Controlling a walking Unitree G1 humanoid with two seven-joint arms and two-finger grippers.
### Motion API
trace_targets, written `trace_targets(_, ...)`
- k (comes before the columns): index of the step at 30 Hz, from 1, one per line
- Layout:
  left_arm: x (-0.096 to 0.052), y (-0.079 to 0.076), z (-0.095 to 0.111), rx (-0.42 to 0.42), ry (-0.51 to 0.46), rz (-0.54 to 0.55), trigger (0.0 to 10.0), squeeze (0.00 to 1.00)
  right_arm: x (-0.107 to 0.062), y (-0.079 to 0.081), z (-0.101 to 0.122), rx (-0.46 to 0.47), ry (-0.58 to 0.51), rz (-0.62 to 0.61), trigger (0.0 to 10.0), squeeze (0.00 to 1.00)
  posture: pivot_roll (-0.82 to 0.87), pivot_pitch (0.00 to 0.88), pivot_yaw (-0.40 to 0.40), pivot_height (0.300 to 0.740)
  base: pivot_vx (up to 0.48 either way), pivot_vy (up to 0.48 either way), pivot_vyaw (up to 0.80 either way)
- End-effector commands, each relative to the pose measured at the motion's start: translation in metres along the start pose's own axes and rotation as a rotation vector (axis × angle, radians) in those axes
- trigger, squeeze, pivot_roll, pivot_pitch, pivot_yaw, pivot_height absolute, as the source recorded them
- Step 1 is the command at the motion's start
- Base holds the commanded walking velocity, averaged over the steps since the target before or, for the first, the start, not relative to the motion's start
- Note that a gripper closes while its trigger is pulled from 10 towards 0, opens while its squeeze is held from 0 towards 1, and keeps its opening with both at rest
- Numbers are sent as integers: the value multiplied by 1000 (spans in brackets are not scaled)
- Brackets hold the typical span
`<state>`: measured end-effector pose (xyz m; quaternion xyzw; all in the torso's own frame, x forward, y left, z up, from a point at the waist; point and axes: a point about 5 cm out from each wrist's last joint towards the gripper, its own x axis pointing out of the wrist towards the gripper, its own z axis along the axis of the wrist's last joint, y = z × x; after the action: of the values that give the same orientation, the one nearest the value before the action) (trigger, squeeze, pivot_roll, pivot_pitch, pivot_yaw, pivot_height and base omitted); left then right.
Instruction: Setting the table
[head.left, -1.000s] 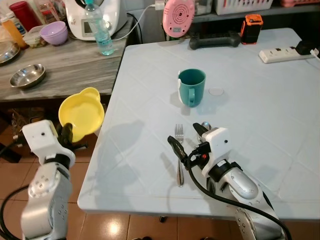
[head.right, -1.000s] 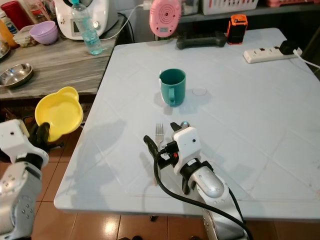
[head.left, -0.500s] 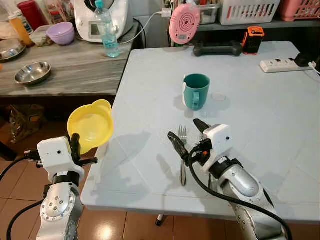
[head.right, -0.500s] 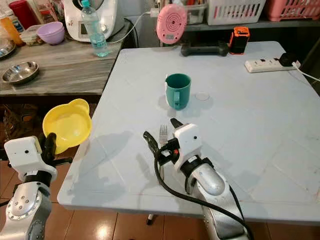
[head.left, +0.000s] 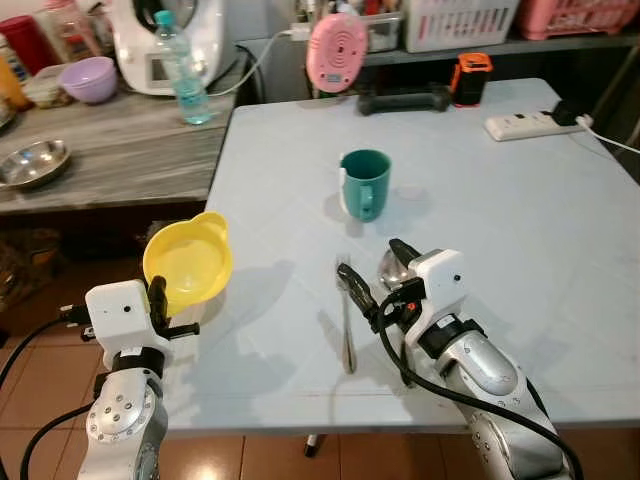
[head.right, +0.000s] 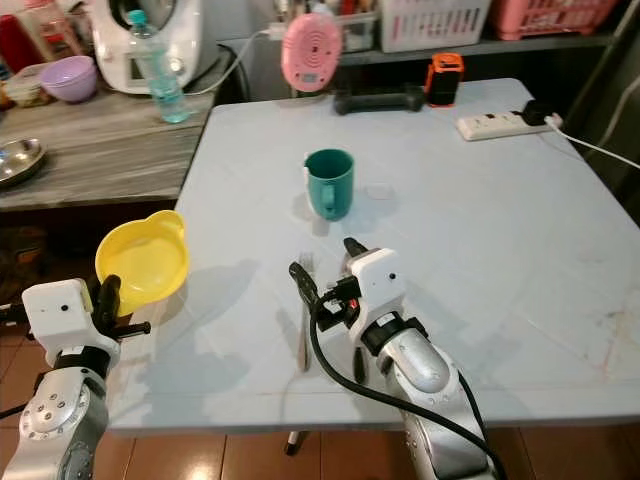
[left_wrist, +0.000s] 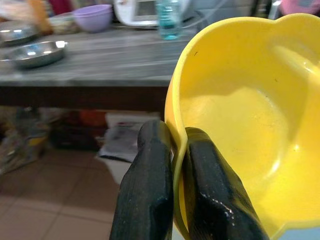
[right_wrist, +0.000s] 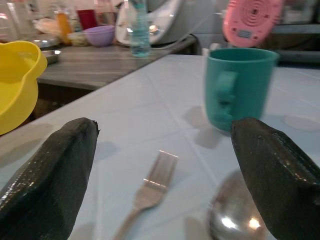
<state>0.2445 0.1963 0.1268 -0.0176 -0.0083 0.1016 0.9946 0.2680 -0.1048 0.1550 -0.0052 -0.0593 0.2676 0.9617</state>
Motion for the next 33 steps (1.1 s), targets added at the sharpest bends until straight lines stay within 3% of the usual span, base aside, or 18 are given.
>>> trace_targets(1,1,0,0,-11,2,-10,10000,0,2,2,-3,16,7,1,10000,0,-171,107,120,740,0,0,-481)
trace_targets(14,3,-2,0,-29,7,-32,10000,0,3,3,-3,18,-1,-1,10000,0,-164,102,128,740,0,133,-100)
trace_targets(33,4,-5,0,-24,21,-66,10000,0,2,2,-4,17,-7,-21,10000,0,-162,105,140,740,0,364,0)
